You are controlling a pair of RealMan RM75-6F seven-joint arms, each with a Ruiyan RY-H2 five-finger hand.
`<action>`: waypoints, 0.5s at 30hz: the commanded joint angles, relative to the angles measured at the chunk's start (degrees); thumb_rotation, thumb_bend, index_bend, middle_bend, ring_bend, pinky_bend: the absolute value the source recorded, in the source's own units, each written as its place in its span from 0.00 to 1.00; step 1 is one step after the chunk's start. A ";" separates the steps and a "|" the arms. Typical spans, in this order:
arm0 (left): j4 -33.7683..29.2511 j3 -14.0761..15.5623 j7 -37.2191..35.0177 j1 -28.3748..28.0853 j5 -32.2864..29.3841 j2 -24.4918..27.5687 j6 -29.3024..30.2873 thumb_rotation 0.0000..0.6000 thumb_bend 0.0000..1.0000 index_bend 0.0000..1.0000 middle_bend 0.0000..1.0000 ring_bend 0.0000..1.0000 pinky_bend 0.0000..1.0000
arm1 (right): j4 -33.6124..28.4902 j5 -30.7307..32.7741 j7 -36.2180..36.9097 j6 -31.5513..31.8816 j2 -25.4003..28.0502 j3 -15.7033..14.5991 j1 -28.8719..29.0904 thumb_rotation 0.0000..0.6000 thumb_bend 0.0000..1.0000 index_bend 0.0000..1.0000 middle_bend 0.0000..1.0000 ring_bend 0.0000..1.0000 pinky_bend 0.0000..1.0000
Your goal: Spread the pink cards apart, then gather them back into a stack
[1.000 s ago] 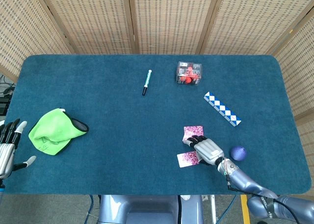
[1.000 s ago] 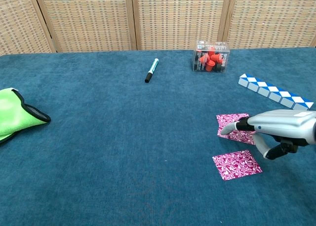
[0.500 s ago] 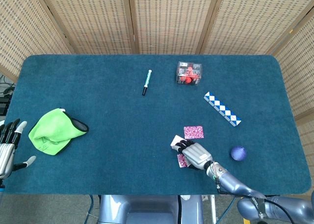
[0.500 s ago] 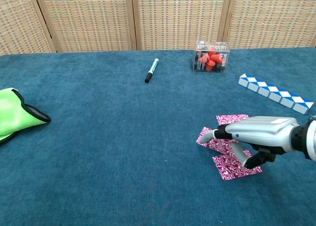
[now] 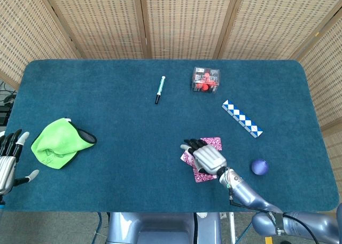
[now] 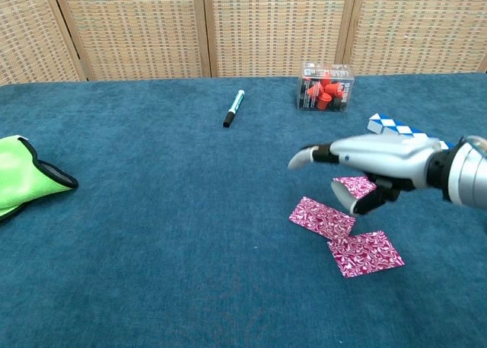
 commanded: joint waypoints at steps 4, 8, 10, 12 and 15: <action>-0.09 0.03 0.17 0.02 0.03 -0.01 0.05 1.00 0.00 0.00 0.00 0.00 0.00 | 6.24 1.08 -0.91 5.25 -1.76 1.81 -1.89 1.00 0.51 0.15 0.00 0.00 0.12; -0.19 0.02 0.32 0.02 0.02 -0.03 0.08 1.00 0.00 0.00 0.00 0.00 0.00 | 10.05 4.62 -0.84 3.54 -3.07 2.47 -1.65 1.00 0.44 0.15 0.00 0.00 0.12; -0.20 0.03 0.38 0.03 0.01 -0.05 0.10 1.00 0.00 0.00 0.00 0.00 0.00 | 11.63 6.11 -0.91 2.41 -3.49 2.67 -1.37 1.00 0.42 0.15 0.00 0.00 0.12; -0.22 0.00 0.44 0.00 -0.05 -0.06 0.05 1.00 0.00 0.00 0.00 0.00 0.00 | 12.75 6.97 -1.07 1.79 -3.81 2.77 -1.17 1.00 0.41 0.16 0.00 0.00 0.12; -0.29 -0.02 0.57 -0.05 -0.20 -0.04 -0.09 1.00 0.00 0.00 0.00 0.00 0.00 | 14.11 7.73 -1.29 1.02 -4.27 2.88 -0.82 1.00 0.41 0.16 0.00 0.00 0.12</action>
